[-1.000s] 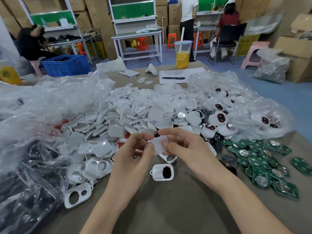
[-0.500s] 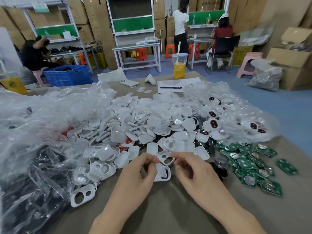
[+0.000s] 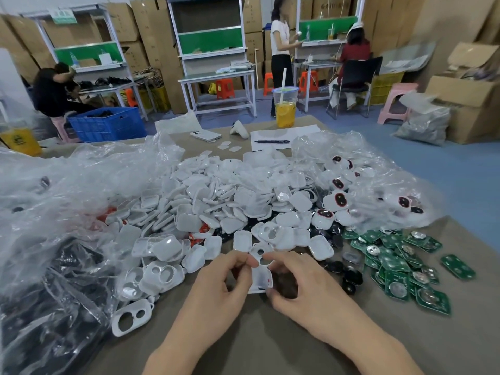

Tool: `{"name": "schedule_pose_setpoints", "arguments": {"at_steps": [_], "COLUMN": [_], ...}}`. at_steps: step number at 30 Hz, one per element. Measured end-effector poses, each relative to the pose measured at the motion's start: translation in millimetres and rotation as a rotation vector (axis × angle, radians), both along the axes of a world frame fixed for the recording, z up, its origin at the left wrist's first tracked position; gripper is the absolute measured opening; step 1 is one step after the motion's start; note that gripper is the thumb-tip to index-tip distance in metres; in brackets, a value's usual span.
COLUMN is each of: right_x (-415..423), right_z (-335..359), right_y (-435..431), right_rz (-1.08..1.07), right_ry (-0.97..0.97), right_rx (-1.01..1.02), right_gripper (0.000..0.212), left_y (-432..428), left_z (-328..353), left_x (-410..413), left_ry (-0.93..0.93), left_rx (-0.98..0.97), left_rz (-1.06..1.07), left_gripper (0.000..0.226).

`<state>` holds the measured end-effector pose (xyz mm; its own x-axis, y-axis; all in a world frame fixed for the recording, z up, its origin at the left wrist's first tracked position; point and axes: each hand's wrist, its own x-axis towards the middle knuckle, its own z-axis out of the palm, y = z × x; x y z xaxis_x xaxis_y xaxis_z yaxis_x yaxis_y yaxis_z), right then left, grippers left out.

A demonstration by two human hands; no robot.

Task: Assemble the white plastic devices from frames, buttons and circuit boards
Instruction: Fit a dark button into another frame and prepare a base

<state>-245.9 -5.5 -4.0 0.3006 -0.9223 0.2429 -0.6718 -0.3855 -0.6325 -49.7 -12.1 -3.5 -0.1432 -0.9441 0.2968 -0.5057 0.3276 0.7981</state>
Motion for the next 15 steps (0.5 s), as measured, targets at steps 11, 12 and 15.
{"name": "schedule_pose_setpoints", "arguments": {"at_steps": [11, 12, 15], "right_x": [-1.2, -1.4, -1.6], "right_z": [-3.5, -4.2, -6.4], "right_y": [-1.5, -2.0, -2.8], "right_rz": [0.007, 0.006, 0.006], "right_ry": [0.009, 0.008, 0.004], "right_rx": [-0.01, -0.012, -0.013], "right_gripper": [0.049, 0.049, 0.049], "left_y": [3.3, 3.9, 5.3], "left_z": [3.9, 4.5, 6.0], "left_x": [-0.7, -1.4, -3.4], "left_ry": [-0.204, -0.23, -0.294], "left_rx": [-0.052, -0.061, -0.081], "left_rz": [0.044, 0.04, 0.033], "left_gripper": [0.016, 0.016, 0.016]}}
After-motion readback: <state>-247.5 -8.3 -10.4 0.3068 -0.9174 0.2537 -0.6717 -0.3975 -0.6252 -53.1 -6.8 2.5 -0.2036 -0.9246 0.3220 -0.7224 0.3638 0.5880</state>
